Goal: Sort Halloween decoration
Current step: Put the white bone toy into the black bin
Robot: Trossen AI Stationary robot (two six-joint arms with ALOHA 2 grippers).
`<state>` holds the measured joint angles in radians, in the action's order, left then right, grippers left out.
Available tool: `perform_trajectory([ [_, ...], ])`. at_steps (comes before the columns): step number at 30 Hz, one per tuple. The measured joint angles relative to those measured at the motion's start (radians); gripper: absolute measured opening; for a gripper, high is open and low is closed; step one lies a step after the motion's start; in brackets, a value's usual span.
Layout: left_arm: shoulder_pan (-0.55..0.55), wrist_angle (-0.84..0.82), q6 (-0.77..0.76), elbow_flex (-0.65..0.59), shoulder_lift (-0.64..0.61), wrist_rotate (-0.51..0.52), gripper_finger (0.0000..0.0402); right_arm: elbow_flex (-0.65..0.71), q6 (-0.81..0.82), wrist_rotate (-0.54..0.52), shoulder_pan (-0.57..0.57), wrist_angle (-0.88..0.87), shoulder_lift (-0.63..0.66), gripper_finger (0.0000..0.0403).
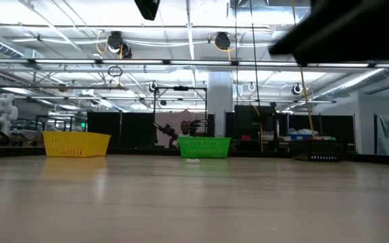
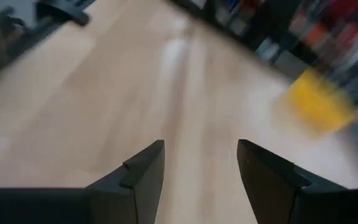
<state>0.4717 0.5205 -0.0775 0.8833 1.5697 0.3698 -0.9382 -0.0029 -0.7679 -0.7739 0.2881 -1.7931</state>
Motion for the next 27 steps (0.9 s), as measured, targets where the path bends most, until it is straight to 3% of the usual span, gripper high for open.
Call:
perform_trajectory([
  [5,-0.001,0.01,0.033,-0.001,0.025,-0.09,0.0113,0.0,-0.48,-0.131,-0.009,0.164,0.0,0.0196],
  [9,0.004,0.041,0.032,0.0,0.047,-0.137,0.0113,0.0,-0.69,-0.177,-0.007,0.29,0.001,0.0221],
  [17,0.009,0.078,-0.06,-0.001,0.054,-0.141,0.0113,-0.004,-0.995,-0.227,-0.014,0.458,0.001,0.0279],
  [22,0.009,0.079,-0.126,0.0,0.053,-0.139,0.0113,-0.057,-1.153,-0.226,-0.002,0.493,0.001,0.0274],
  [27,0.009,0.111,-0.127,0.0,0.053,-0.134,0.0113,-0.105,-1.169,-0.203,0.029,0.477,0.001,0.0257],
])
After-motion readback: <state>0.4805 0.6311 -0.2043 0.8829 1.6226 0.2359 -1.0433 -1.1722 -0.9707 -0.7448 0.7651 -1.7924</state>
